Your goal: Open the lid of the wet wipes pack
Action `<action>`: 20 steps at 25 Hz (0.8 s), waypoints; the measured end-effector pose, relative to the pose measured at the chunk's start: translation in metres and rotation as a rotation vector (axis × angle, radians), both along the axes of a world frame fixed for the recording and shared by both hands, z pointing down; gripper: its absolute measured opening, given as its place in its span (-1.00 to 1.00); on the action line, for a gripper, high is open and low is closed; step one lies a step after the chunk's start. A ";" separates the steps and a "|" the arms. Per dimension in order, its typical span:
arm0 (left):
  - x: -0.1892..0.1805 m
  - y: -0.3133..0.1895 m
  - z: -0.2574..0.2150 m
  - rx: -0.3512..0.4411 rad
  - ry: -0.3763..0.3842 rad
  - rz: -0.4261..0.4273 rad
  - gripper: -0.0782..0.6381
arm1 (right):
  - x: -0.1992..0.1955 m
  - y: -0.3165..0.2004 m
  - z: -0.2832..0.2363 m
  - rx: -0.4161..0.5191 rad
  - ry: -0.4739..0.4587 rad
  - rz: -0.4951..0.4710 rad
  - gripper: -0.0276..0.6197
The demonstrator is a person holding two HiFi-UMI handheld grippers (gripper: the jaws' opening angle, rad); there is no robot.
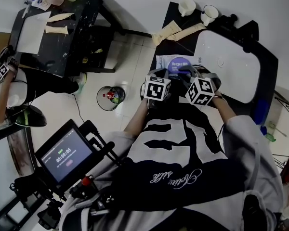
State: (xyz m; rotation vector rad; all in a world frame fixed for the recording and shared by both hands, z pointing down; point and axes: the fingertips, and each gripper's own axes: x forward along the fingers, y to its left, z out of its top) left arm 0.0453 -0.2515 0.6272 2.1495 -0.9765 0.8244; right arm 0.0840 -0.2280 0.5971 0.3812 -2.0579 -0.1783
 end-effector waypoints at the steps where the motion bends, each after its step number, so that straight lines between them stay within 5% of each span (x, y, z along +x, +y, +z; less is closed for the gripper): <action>1: 0.000 -0.001 0.001 -0.001 0.000 -0.002 -0.79 | -0.002 0.000 0.002 0.010 0.030 -0.041 -0.73; 5: 0.000 -0.003 0.003 -0.002 -0.007 -0.003 -0.79 | -0.006 0.004 0.008 0.034 0.092 -0.154 -0.73; 11: 0.001 -0.003 0.006 -0.018 -0.007 0.000 -0.79 | -0.006 0.003 0.018 0.030 0.116 -0.168 -0.73; 20: 0.003 -0.002 0.011 0.015 -0.045 0.055 -0.79 | -0.004 -0.007 0.013 -0.133 -0.055 -0.013 -0.75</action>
